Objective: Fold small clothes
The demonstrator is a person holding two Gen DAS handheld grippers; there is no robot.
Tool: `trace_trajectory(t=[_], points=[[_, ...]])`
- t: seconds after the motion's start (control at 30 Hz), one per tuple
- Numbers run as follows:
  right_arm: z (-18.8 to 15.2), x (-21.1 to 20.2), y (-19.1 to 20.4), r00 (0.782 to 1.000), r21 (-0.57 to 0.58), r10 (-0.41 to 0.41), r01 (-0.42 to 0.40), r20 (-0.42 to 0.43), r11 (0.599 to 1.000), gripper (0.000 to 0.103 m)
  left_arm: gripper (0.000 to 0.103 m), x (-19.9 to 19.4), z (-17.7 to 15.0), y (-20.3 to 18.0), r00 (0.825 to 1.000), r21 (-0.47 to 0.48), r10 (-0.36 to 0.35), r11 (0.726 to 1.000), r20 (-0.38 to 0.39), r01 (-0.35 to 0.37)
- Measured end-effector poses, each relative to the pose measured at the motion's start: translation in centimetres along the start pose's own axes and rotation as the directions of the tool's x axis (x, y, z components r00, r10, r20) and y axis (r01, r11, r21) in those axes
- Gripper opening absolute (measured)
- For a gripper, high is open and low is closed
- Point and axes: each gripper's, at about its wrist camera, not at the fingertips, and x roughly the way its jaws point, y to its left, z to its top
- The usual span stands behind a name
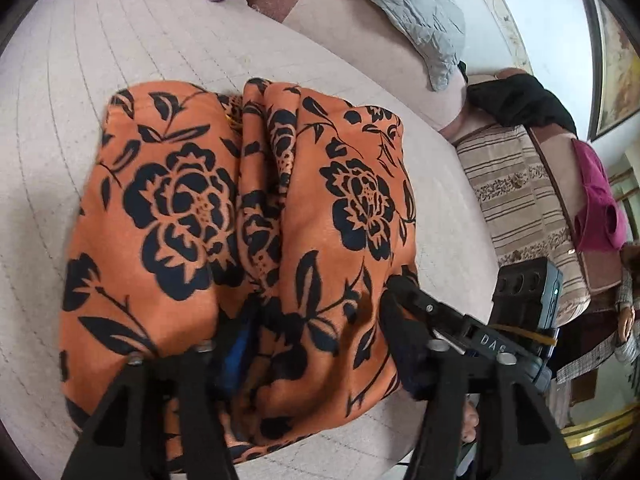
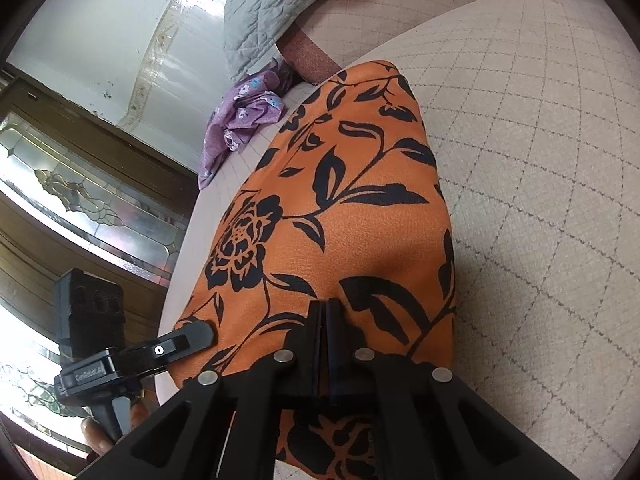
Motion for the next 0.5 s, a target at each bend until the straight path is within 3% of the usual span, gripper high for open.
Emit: trace_trajectory(t=[0.1, 0.2, 0.23, 0.33, 0.5], points=[[-0.2, -0.2, -0.2, 1.000, 0.004, 0.008, -0.008, 0.004, 1.000, 0.002, 0.066, 0.3, -0.2, -0.7, 0.999, 0.051, 0.031, 0.998, 0.019, -0.032], [-0.3, -0.4, -0.3, 1.000, 0.025, 0.023, -0.023, 0.008, 0.999, 0.002, 0.036, 0.6, -0.2, -1.4, 0.994, 0.101, 0.089, 0.990, 0.057, -0.095], [-0.3, -0.7, -0.5, 0.999, 0.044, 0.042, -0.043, 0.010, 0.998, 0.002, 0.025, 0.3, -0.2, -1.4, 0.994, 0.105, 0.078, 0.991, 0.077, -0.086], [-0.4, -1.6, -1.3, 0.994, 0.103, 0.108, -0.110, 0.026, 0.989, 0.002, 0.022, -1.6, -0.3, -2.9, 0.986, 0.169, 0.041, 0.983, 0.161, -0.068], [-0.4, -2.1, 0.8, 0.991, 0.084, 0.132, -0.132, 0.005, 0.988, 0.002, 0.021, -5.4, -1.4, -6.0, 0.961, 0.297, 0.035, 0.947, 0.274, -0.120]])
